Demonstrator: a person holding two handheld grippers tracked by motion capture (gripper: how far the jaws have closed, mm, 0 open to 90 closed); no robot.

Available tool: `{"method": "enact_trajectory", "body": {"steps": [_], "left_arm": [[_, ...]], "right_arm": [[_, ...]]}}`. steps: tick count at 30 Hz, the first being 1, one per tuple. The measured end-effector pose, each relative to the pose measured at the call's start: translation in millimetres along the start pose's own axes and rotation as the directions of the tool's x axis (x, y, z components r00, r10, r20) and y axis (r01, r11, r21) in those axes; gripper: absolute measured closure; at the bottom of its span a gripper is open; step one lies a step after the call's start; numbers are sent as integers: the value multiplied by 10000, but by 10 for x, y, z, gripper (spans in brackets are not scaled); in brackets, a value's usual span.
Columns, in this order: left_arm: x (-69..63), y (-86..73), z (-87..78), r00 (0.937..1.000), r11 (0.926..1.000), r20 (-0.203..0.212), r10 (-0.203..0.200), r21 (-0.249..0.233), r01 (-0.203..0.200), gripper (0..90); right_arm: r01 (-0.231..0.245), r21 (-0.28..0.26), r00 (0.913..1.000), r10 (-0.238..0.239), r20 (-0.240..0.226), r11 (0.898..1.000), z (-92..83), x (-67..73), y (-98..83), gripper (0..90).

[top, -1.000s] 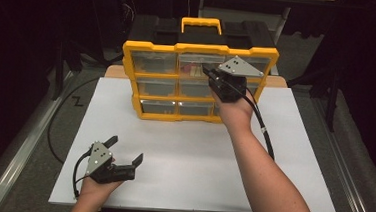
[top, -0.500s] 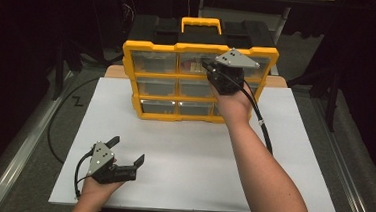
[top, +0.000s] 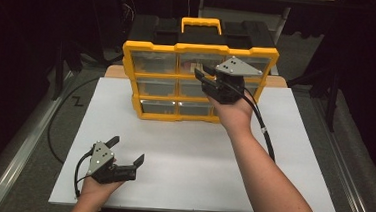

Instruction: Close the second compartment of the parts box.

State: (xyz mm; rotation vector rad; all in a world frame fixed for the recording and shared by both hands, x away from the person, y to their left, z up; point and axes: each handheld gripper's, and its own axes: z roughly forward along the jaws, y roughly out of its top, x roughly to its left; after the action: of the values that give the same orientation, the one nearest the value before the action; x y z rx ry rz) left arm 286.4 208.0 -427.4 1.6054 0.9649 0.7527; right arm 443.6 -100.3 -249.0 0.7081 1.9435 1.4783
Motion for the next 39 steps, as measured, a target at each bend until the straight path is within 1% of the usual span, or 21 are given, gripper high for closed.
{"method": "enact_trajectory", "body": {"steps": [3, 6, 10, 14, 16, 18, 20, 21, 23, 25, 28, 30, 33, 35, 39], "left_arm": [[3, 1, -1, 10000, 10000, -23, 4, -2, -4, 3], [4, 3, -1, 10000, 10000, -66, 2, -18, -2, 3], [4, 2, 10, 9999, 9999, -71, 92, 42, -92, 3], [-3, 0, 17, 9999, 9999, -74, 101, 71, -101, 3], [-6, -1, 18, 9999, 9999, -75, 114, 71, -114, 3], [-4, -1, 20, 9999, 9999, -80, 124, 91, -123, 3], [-2, -2, 21, 9999, 9999, -108, 119, 100, -118, 3], [-2, -2, 22, 9999, 9999, -121, 112, 98, -110, 3], [-2, -3, 23, 9998, 9999, -130, 117, 119, -116, 3], [-3, -4, 26, 9998, 9998, -128, 138, 140, -136, 3], [-8, -5, 32, 9998, 9998, -137, 124, 141, -123, 3], [-9, -6, 35, 9998, 9998, -135, 144, 167, -141, 3], [-8, -9, 37, 9997, 9997, -166, 152, 207, -149, 3], [-7, -8, 36, 9997, 9997, -174, 145, 187, -142, 3], [-11, -9, 35, 9997, 9997, -199, 162, 200, -158, 3]], "right_arm": [[-253, 213, 9990, 260, -357, 9995, -64, 14, -48, 539], [-356, 123, 9974, 363, -628, 9993, -139, 38, -137, 462], [-306, 370, 9952, 338, -917, 9988, -219, 62, -260, 330], [-272, 482, 9922, 329, -1200, 9985, -301, 77, -400, 223], [-251, 567, 9920, 319, -1221, 9981, -340, 89, -472, 158], [-225, 617, 9922, 298, -1211, 9978, -382, 96, -544, 114], [-281, 629, 9930, 351, -1127, 9976, -426, 102, -614, 33], [-297, 646, 9935, 366, -1077, 9975, -451, 106, -649, 10], [-305, 622, 9938, 369, -1053, 9976, -505, 105, -723, 9], [-385, 619, 9925, 453, -1133, 9973, -567, 94, -799, 9], [-649, 678, 9892, 731, -1273, 9956, -652, 65, -912, 8], [-598, 669, 9909, 674, -1168, 9960, -716, 55, -991, 8], [-552, 811, 9924, 637, -1056, 9952, -792, 27, -1121, 8], [-601, 955, 9924, 697, -1015, 9936, -846, 4, -1219, 8], [-557, 1269, 9951, 655, -745, 9904, -947, -32, -1431, 8]]}}
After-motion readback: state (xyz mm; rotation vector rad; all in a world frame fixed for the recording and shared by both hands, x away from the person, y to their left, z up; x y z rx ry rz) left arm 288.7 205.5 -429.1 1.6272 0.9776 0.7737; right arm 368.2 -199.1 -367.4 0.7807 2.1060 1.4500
